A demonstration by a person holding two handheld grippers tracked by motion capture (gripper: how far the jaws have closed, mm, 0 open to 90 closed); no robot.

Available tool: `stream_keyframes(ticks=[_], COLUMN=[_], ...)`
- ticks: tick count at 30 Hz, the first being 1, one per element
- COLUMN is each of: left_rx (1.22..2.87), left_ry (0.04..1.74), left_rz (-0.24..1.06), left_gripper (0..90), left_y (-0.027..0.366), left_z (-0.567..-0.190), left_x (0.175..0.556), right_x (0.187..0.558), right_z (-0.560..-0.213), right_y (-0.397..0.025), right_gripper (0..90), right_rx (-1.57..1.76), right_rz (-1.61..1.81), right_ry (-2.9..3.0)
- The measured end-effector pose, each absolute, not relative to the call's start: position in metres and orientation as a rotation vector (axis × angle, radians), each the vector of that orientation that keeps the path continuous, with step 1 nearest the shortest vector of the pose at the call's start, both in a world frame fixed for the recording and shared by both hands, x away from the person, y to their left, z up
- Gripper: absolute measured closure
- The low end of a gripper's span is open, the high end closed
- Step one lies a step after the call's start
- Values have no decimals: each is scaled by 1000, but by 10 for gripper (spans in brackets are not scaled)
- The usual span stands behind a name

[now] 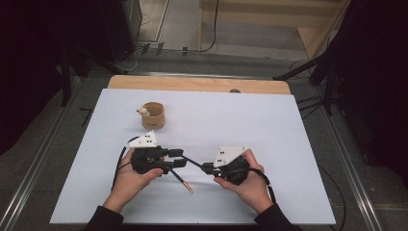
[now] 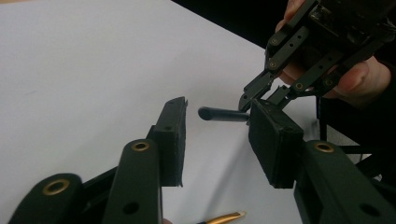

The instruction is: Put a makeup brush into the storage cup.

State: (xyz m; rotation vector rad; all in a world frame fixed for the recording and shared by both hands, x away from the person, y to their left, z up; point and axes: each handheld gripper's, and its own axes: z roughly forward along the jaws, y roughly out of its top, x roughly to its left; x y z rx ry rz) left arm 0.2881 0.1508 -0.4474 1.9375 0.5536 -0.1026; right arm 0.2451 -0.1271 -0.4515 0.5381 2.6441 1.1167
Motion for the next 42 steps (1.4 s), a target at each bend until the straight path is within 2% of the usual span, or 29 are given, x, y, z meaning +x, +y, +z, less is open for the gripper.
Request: stream_keyframes(ticks=[6,17,42], left_rx=[1927,1934,1949], left_ry=[552,556,583], left_rz=[-172,-289,-337], left_gripper=[656,668,765], left_y=[155,154,155], left_z=[-447,-448,-450], left_x=[293,297,300], right_x=[244,243,243], right_z=[-452,-452,-453], right_y=[-125,-123,-123], right_gripper=[846,846,846], right_rx=[515,481,459], right_rz=[1110,1097,1084], right_ry=[2650,2658,2661])
